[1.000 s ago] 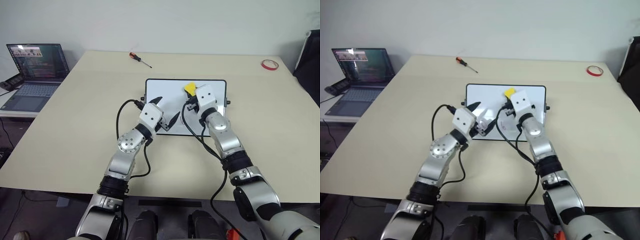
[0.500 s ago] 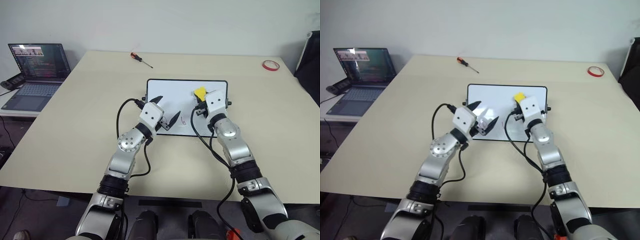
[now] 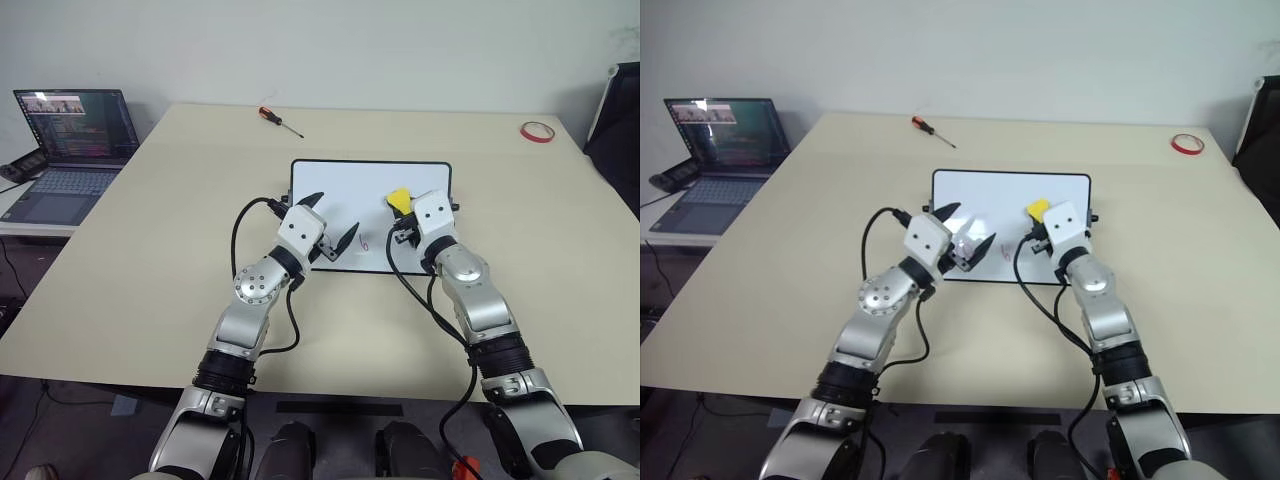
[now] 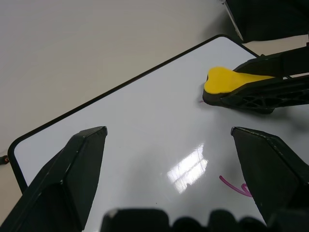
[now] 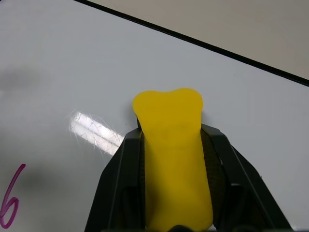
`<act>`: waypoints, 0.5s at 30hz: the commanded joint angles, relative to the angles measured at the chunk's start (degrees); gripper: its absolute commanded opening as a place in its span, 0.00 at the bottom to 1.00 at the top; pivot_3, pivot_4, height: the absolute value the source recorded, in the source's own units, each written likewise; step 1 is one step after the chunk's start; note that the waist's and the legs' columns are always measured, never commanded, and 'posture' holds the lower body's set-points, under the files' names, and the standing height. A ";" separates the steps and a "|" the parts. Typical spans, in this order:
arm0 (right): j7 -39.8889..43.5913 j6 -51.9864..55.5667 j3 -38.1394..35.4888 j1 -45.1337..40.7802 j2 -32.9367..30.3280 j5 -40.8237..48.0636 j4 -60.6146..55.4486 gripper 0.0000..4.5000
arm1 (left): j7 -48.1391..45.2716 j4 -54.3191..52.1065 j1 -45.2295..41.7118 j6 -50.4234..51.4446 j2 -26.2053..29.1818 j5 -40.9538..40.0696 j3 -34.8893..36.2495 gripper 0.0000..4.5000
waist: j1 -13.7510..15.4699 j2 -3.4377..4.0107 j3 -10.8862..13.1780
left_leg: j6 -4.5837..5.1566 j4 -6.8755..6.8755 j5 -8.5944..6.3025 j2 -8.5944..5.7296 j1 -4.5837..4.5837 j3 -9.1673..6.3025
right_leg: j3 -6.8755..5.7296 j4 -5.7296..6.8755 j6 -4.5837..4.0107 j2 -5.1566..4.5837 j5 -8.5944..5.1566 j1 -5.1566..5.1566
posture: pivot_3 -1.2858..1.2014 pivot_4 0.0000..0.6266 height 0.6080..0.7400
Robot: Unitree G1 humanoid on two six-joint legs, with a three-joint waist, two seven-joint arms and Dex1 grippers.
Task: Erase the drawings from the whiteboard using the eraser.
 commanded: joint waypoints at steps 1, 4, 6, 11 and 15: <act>0.37 -0.17 -0.76 -1.27 0.10 0.66 4.99 0.27 | 0.32 -1.45 -0.91 -0.58 -0.09 0.01 0.27 1.00 | -0.03 0.00 0.00 | 0.00 0.00 0.00 0.00 0.00 0.01 | 0.00 0.00 0.00 0.00 0.00 0.00 | 0.52 0.24 1.00; -0.17 -3.69 -0.74 -4.90 0.77 0.51 7.47 0.27 | 0.26 -0.95 -1.20 -0.82 -0.24 0.00 0.19 1.00 | -0.38 0.00 0.00 | 0.01 0.01 0.01 0.01 0.03 0.06 | 0.05 0.01 0.01 0.02 0.02 -0.01 | 0.52 0.24 1.00; -0.47 -5.08 -0.46 -6.51 0.99 0.10 9.21 0.27 | 0.22 -0.77 -1.35 -0.89 -0.30 0.04 0.18 1.00 | -0.61 0.01 0.01 | 0.02 0.00 0.01 0.02 0.04 0.08 | 0.08 0.03 0.00 0.05 0.03 -0.03 | 0.52 0.24 1.00; -0.42 -6.51 0.14 -7.41 1.64 0.01 11.45 0.27 | 0.25 -0.81 -1.29 -1.03 0.01 0.09 0.50 1.00 | -0.85 0.01 0.01 | 0.02 -0.03 0.01 0.06 -0.03 0.08 | 0.09 0.01 -0.01 0.07 0.03 -0.10 | 0.52 0.24 1.00; -0.23 -6.99 0.79 -6.91 2.41 -0.13 11.79 0.27 | 0.56 -1.14 -1.03 -0.95 0.11 0.15 0.59 1.00 | -1.11 0.01 0.01 | 0.02 -0.03 0.01 0.06 -0.04 0.09 | 0.10 0.00 -0.01 0.05 0.03 -0.11 | 0.52 0.24 1.00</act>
